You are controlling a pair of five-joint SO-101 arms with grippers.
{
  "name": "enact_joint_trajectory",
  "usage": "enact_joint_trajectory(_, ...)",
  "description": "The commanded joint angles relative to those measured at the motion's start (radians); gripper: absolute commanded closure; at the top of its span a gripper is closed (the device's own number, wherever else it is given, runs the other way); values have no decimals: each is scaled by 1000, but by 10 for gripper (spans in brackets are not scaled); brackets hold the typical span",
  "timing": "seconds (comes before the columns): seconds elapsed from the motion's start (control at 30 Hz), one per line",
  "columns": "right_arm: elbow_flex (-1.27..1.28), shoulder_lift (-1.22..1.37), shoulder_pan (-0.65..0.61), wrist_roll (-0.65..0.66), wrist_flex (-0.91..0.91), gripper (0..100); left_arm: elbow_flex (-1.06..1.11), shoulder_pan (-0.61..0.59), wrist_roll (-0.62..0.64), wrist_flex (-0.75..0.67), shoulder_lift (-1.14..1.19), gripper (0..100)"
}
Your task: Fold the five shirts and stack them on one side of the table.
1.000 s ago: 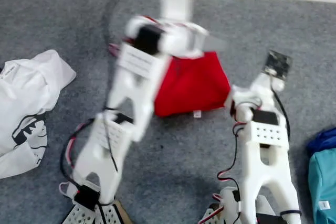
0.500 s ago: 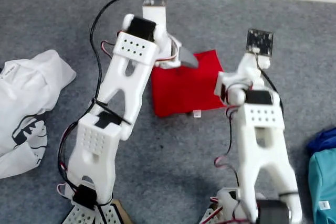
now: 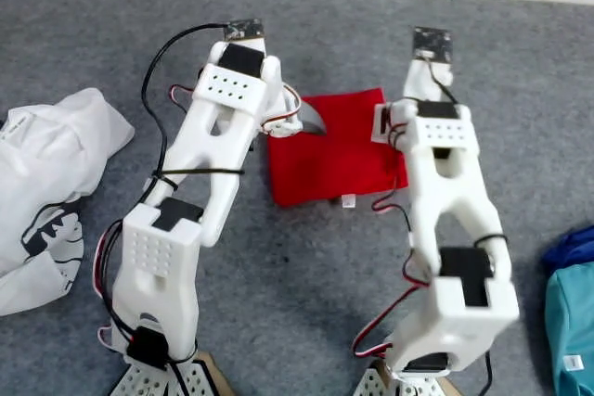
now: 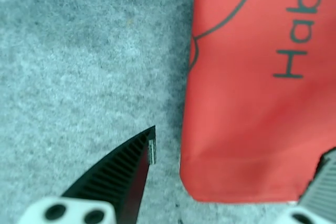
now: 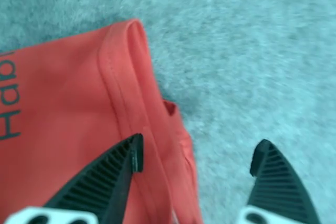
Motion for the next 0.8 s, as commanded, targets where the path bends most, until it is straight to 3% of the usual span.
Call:
enact_joint_trajectory(0.0,-87,61,-39,14,5,666,-5,-8,9,-23,-8,543)
enact_joint_trajectory(0.27,-84,96,-71,11,-10,666,-5,-8,9,-23,-1,543)
enact_joint_trajectory(0.57,-64,71,58,-127,-15,666,-2,-8,9,-34,-1,543)
enact_joint_trajectory(0.77,47,-91,-2,-133,-8,666,-1,-8,9,-52,1,543)
